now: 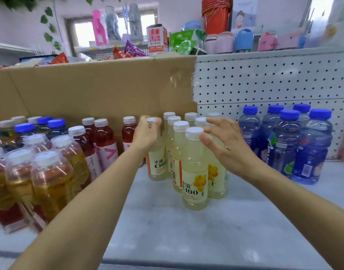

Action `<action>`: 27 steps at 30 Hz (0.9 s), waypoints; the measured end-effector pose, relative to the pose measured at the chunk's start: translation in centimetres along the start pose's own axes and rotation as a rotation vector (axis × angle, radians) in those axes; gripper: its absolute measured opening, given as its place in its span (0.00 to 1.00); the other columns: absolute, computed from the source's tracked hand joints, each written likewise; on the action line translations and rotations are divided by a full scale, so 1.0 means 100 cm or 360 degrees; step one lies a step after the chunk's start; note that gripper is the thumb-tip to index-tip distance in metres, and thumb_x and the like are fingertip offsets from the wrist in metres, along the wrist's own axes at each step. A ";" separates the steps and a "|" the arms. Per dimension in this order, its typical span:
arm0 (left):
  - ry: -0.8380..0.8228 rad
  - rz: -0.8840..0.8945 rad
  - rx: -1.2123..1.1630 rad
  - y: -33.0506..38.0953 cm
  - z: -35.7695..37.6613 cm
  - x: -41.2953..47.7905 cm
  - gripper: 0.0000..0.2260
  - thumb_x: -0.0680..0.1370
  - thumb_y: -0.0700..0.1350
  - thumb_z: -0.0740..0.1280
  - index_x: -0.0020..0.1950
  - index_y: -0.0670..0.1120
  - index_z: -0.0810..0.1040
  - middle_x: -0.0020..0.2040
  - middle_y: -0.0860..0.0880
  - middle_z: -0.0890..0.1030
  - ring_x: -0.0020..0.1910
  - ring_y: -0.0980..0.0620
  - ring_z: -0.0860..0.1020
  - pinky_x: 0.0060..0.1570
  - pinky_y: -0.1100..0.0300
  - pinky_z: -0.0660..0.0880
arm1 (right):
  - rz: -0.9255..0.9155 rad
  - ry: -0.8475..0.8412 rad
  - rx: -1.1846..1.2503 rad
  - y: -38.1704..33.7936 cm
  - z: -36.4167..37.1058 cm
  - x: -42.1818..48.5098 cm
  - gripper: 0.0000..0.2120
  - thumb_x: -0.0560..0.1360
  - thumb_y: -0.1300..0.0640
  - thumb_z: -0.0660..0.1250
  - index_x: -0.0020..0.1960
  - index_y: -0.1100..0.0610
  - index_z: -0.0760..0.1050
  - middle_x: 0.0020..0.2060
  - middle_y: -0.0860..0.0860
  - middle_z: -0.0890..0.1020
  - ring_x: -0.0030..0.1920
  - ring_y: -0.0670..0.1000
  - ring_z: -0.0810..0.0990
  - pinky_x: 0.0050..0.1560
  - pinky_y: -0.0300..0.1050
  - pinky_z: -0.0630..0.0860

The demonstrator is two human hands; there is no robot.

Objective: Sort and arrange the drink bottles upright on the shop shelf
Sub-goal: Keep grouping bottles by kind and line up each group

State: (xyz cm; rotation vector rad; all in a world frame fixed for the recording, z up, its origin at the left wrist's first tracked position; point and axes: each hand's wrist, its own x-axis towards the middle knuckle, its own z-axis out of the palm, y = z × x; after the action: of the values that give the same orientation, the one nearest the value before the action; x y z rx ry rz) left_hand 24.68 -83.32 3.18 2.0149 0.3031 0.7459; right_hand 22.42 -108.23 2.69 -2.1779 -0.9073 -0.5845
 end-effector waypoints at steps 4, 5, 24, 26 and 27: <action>0.0056 0.0216 -0.0104 0.005 -0.008 -0.051 0.15 0.83 0.54 0.60 0.65 0.47 0.68 0.48 0.55 0.76 0.49 0.53 0.76 0.44 0.59 0.70 | 0.0019 -0.0006 0.0018 -0.001 -0.001 0.000 0.19 0.81 0.44 0.57 0.66 0.49 0.76 0.73 0.45 0.66 0.73 0.43 0.54 0.65 0.41 0.51; 0.0037 0.0238 -0.0180 0.007 -0.007 -0.064 0.14 0.83 0.54 0.60 0.64 0.48 0.68 0.48 0.54 0.76 0.48 0.53 0.76 0.45 0.59 0.71 | 0.0019 -0.0004 0.0017 -0.002 -0.002 0.000 0.18 0.81 0.44 0.58 0.66 0.49 0.76 0.73 0.45 0.66 0.73 0.43 0.54 0.65 0.41 0.51; -0.0127 0.0407 -0.0098 0.019 -0.029 -0.166 0.24 0.82 0.47 0.65 0.77 0.49 0.63 0.72 0.53 0.72 0.70 0.59 0.69 0.71 0.53 0.68 | -0.0334 0.0425 -0.0045 -0.061 0.015 -0.027 0.23 0.76 0.58 0.69 0.70 0.56 0.72 0.71 0.54 0.71 0.72 0.54 0.64 0.73 0.57 0.61; -0.0022 0.0516 0.0141 0.011 -0.049 -0.185 0.21 0.82 0.50 0.65 0.75 0.50 0.67 0.69 0.56 0.73 0.67 0.63 0.69 0.69 0.59 0.68 | -0.0429 0.0470 0.0059 -0.078 0.026 -0.040 0.20 0.75 0.58 0.67 0.68 0.57 0.74 0.69 0.53 0.73 0.69 0.54 0.68 0.70 0.49 0.65; 0.0018 0.0537 0.0233 0.007 -0.060 -0.194 0.20 0.82 0.52 0.64 0.74 0.52 0.68 0.69 0.56 0.73 0.67 0.63 0.69 0.68 0.61 0.68 | -0.0444 0.0456 0.0091 -0.086 0.032 -0.047 0.20 0.75 0.58 0.67 0.67 0.57 0.75 0.68 0.52 0.74 0.68 0.53 0.70 0.68 0.48 0.66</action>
State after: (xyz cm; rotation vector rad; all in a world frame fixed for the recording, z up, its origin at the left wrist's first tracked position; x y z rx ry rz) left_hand 5.70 -88.96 -1.43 2.2312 0.0218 0.9665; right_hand 13.36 -103.45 1.30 -1.8672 -1.0606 -0.9652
